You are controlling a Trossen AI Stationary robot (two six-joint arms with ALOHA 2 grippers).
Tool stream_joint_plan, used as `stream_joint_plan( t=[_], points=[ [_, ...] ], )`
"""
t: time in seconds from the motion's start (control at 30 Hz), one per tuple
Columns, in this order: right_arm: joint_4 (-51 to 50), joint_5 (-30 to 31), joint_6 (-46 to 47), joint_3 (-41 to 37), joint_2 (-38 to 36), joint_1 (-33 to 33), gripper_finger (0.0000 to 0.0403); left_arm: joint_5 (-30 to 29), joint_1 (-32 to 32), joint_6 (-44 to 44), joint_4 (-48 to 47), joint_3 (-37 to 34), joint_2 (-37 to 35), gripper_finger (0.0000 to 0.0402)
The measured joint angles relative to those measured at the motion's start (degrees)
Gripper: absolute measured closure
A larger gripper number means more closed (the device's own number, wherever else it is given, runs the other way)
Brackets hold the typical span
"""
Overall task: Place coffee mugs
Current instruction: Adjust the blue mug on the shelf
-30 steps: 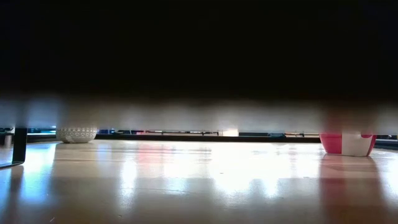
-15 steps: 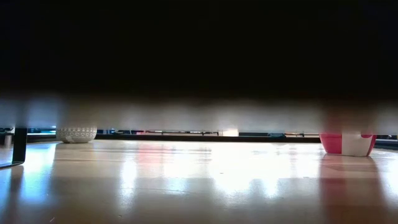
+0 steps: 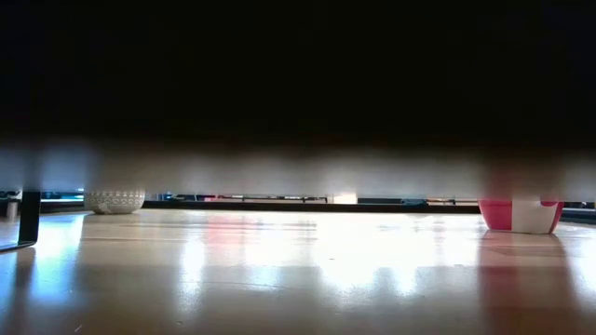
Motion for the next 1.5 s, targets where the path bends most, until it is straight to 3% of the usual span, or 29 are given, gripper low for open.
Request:
stream_joint_plan(
  t=[0.23,1.03,1.5],
  points=[
    [0.75,0.04,-0.13,0.00,0.04,0.00,0.0400,0.00,0.00,-0.01,0.00,0.00,0.00,0.0335],
    [2.21,1.09,-0.13,0.00,1.13,-1.55,0.0403,0.02,-0.02,-0.01,0.00,0.00,-0.01,0.0335],
    [2.15,-1.78,0.52,0.00,1.05,-1.14,0.0403,-0.95,0.00,3.40,0.00,0.00,-0.01,0.0335]
  ],
)
